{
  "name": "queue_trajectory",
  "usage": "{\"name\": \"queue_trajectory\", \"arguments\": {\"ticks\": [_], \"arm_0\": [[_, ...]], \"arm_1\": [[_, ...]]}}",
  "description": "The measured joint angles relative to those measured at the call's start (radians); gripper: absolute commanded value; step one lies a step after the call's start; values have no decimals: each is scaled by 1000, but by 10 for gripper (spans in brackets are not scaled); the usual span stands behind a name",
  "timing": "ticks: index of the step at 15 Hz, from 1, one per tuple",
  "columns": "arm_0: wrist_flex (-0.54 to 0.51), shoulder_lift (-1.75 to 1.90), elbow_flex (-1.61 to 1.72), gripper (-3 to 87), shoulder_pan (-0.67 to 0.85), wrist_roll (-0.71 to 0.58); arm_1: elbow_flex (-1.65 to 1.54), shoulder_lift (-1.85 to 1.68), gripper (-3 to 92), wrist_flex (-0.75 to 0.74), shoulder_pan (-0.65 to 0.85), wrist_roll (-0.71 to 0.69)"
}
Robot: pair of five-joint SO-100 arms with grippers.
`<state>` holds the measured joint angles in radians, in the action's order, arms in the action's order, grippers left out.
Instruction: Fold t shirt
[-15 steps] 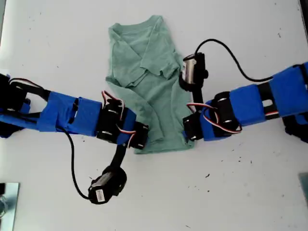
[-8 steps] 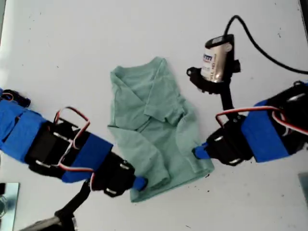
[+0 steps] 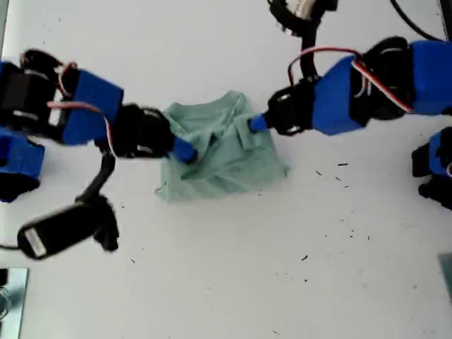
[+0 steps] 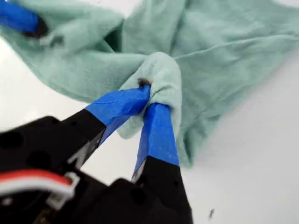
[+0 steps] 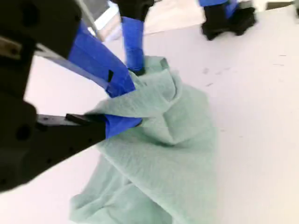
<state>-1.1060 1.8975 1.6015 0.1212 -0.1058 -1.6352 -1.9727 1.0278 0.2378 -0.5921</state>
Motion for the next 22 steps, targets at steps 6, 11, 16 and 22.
{"name": "queue_trajectory", "arguments": {"ticks": [6, 11, 16, 22], "arm_0": [[69, 305, 305, 347, 133, -84], [67, 976, 862, 252, 328, -46], [57, 1655, 1456, 232, 81, 209], [48, 1698, 1626, 213, 35, 26]], "arm_1": [[80, 6, 366, 77, 172, -107], [-500, -844, 333, 201, 472, -51], [-1198, -1493, 315, 275, 313, 135], [-1411, -1522, 247, 310, 337, 34]]}}
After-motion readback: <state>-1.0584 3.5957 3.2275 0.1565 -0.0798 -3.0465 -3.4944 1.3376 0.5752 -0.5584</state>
